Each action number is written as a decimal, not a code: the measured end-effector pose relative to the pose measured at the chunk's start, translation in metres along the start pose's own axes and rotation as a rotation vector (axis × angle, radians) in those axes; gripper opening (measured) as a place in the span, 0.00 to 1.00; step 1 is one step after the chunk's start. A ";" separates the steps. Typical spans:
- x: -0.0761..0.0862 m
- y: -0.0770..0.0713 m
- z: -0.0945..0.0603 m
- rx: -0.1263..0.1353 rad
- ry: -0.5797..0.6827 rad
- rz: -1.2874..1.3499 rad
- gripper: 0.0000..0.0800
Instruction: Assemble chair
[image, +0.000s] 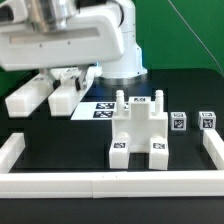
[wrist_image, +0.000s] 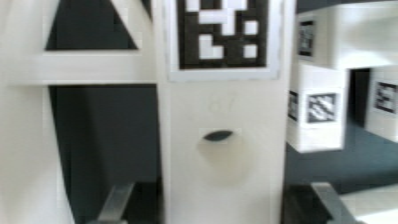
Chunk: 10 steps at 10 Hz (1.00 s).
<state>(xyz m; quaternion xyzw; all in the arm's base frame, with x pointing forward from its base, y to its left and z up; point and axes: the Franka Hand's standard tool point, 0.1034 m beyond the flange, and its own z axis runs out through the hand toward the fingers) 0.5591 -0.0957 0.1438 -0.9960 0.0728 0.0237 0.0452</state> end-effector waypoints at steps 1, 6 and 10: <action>-0.002 -0.013 -0.009 -0.003 0.012 -0.020 0.36; -0.005 -0.055 -0.002 -0.143 -0.006 -0.064 0.36; -0.011 -0.114 0.000 -0.131 0.020 -0.121 0.36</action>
Offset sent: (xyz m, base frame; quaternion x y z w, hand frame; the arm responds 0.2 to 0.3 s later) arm 0.0000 0.0000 0.0000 0.0000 0.0000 0.0000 1.0000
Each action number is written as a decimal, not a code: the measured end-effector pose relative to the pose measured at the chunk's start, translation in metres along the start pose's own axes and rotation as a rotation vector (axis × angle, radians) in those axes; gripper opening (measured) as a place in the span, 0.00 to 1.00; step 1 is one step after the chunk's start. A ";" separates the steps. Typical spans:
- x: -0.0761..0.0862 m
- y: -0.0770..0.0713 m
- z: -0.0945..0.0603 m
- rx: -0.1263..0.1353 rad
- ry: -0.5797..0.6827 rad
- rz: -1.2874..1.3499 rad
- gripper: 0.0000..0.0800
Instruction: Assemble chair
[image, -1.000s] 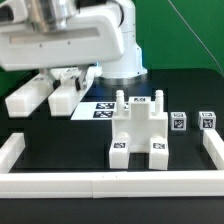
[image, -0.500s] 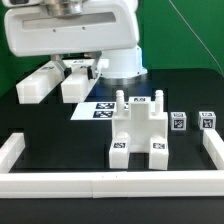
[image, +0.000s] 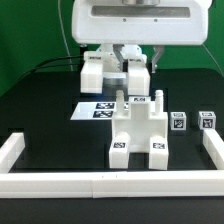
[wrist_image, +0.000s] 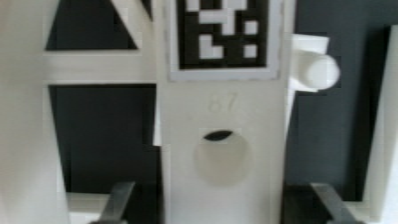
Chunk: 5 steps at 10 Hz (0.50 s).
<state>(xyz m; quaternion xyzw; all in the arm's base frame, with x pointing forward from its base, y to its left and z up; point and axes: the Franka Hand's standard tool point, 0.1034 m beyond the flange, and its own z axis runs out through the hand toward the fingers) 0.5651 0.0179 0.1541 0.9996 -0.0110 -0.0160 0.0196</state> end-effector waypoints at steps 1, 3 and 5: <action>-0.001 -0.007 0.003 0.018 0.013 0.023 0.36; -0.005 -0.012 0.009 0.065 0.021 0.086 0.36; -0.005 -0.020 0.011 0.089 0.017 0.116 0.36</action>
Offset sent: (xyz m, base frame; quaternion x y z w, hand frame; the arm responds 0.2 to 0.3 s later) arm -0.0077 0.0218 -0.0049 0.0750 0.0058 0.1090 0.9912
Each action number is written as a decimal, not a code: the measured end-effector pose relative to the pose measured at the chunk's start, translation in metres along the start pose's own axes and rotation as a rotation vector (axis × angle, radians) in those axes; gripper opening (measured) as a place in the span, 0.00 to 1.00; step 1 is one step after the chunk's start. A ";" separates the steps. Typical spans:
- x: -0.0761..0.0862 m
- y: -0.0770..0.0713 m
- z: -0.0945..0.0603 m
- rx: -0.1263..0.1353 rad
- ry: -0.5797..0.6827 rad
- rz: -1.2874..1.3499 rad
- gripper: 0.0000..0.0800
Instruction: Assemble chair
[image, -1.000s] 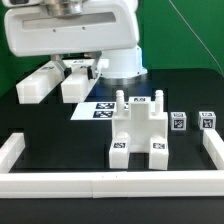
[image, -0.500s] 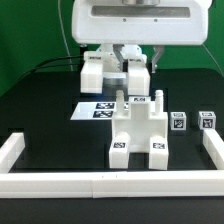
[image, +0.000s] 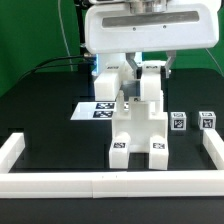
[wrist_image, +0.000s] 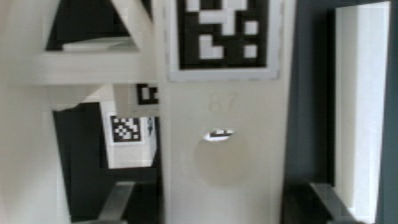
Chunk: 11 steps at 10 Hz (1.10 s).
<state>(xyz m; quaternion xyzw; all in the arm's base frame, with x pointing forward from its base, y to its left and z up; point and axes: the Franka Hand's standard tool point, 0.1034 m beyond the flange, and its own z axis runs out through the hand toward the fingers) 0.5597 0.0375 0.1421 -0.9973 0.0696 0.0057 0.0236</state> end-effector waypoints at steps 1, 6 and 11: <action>-0.001 -0.005 0.002 0.001 0.001 0.000 0.36; -0.004 -0.016 0.006 0.000 -0.006 -0.015 0.36; -0.021 -0.015 0.014 -0.003 -0.018 -0.053 0.36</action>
Offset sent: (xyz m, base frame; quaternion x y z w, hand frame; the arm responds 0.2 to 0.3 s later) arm 0.0000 0.0000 0.0000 0.0000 0.0000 0.0000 1.0000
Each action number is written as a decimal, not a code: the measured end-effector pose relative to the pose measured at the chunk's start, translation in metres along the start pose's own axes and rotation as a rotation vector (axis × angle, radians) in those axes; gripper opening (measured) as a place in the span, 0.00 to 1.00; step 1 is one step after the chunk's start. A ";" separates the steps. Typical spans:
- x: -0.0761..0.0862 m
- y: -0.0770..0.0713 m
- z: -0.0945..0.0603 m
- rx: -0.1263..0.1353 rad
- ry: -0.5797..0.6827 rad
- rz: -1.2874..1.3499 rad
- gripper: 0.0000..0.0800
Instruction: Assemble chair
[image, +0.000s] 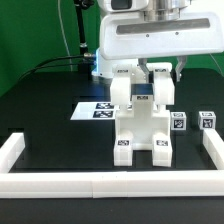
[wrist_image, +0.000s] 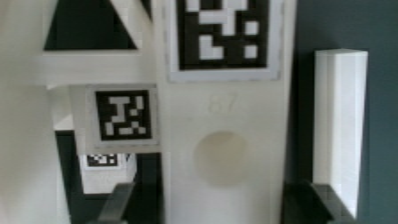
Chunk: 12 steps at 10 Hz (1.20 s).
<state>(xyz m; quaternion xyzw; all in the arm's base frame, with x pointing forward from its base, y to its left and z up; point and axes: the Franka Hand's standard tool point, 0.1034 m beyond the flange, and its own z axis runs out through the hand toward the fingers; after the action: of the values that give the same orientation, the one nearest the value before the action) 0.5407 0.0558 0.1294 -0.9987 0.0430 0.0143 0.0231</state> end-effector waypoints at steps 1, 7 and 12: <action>0.001 0.001 0.003 -0.002 0.005 0.001 0.36; 0.011 0.006 0.030 -0.024 0.058 -0.011 0.36; 0.014 0.012 0.030 -0.025 0.063 -0.049 0.39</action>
Offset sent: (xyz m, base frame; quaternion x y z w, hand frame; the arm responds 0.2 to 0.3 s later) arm 0.0115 -0.0005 -0.0197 -0.0239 0.0288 -0.0100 0.9993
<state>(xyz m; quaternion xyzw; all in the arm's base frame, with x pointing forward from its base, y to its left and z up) 0.5529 0.0437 0.0987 -0.9996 0.0189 -0.0170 0.0094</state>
